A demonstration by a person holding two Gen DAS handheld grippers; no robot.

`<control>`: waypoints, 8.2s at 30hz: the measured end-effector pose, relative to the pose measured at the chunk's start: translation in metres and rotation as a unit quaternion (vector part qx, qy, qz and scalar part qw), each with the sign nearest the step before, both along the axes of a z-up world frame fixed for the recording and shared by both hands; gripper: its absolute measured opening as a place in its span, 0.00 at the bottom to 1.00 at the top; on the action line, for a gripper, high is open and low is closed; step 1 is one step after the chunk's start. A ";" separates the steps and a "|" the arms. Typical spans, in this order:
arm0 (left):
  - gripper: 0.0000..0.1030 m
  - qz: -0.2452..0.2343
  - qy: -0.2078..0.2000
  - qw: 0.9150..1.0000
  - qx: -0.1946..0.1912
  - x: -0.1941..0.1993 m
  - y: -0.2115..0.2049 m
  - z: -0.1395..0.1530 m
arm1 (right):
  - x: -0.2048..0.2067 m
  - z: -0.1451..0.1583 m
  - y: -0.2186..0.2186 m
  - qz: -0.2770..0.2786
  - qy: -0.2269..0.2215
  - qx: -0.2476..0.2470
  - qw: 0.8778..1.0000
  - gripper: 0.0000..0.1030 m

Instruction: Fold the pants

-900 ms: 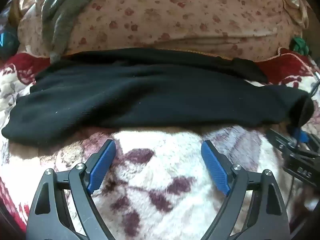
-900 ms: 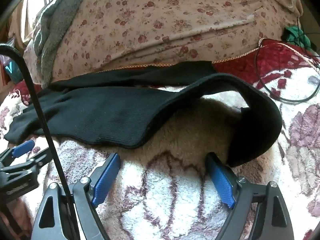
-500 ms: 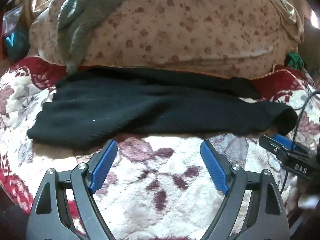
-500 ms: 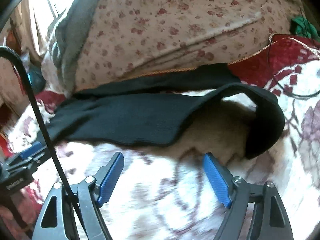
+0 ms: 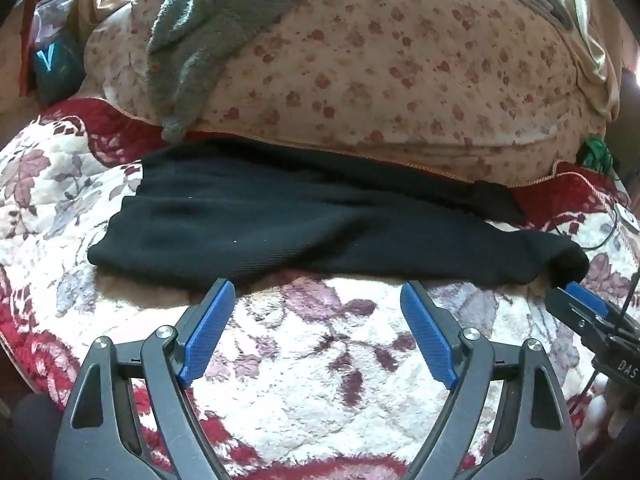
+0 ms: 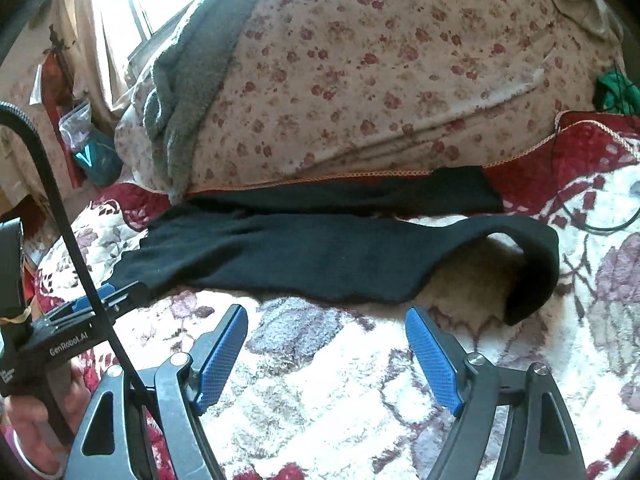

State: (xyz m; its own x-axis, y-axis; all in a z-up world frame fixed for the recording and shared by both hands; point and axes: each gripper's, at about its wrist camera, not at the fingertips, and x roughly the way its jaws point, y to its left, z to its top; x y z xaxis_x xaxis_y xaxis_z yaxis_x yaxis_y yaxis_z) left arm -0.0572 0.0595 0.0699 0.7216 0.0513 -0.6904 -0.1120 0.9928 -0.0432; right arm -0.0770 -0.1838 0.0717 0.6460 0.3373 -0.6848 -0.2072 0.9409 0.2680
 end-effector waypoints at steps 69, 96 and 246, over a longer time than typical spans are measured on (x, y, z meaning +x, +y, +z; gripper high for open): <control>0.83 0.181 0.051 0.971 -0.149 0.056 0.133 -0.058 | 0.058 -0.060 -0.084 -0.101 0.075 0.175 0.976 0.63; 0.10 0.137 0.041 0.984 -0.110 0.051 0.171 -0.007 | 0.056 -0.025 -0.069 -0.018 0.045 0.232 0.971 0.07; 0.09 0.064 0.055 0.976 -0.200 0.093 0.138 0.002 | 0.105 0.059 -0.176 -0.024 -0.061 0.190 0.980 0.07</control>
